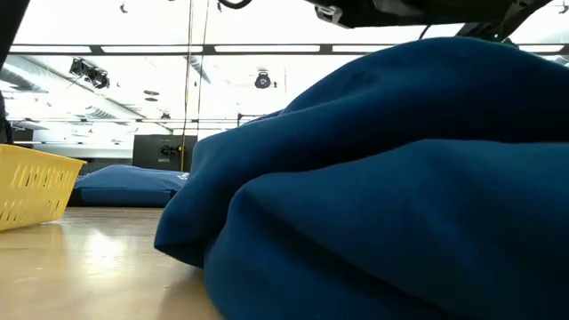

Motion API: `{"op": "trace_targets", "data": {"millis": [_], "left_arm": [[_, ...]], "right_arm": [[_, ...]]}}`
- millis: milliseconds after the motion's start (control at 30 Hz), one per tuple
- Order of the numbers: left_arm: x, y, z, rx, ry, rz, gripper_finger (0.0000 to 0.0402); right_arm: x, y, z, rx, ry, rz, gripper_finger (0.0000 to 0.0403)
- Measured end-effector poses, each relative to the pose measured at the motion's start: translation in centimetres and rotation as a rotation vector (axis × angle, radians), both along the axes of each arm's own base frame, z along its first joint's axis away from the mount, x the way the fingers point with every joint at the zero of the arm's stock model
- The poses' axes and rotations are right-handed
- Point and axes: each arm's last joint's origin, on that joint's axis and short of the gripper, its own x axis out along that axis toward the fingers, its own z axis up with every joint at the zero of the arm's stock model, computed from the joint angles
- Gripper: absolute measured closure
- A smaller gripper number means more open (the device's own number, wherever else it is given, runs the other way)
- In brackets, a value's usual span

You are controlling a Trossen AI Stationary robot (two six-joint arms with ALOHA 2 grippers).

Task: Pick & Place Medicine items
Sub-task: Put the transparent pill bottle into the white bin

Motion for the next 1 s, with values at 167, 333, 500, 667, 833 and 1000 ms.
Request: {"op": "trace_targets", "data": {"millis": [167,333,500,667,833,1000], "left_arm": [[-0.1,-0.2,0.0,-0.003,-0.001,-0.004,0.0038],[-0.1,-0.2,0.0,-0.003,0.000,-0.007,0.0038],[-0.1,-0.2,0.0,-0.003,0.000,-0.010,0.0038],[-0.1,-0.2,0.0,-0.003,0.000,-0.010,0.0038],[-0.1,-0.2,0.0,-0.008,0.000,-0.014,0.0038],[-0.1,-0.3,-0.1,-0.034,-0.003,-0.042,0.0038]], "right_arm": [[0.3,-0.2,-0.1,0.018,-0.056,0.008,0.0270],[0.2,-0.5,-0.1,0.058,-0.097,0.007,0.0270],[-0.1,-0.8,-0.1,0.090,-0.112,-0.005,0.0270],[-0.4,-1.3,-0.1,0.118,-0.136,-0.027,0.0270],[-0.8,-1.8,-0.1,0.090,-0.127,-0.063,0.0270],[-0.9,-2.2,-0.1,0.076,-0.142,-0.083,0.0270]]}}
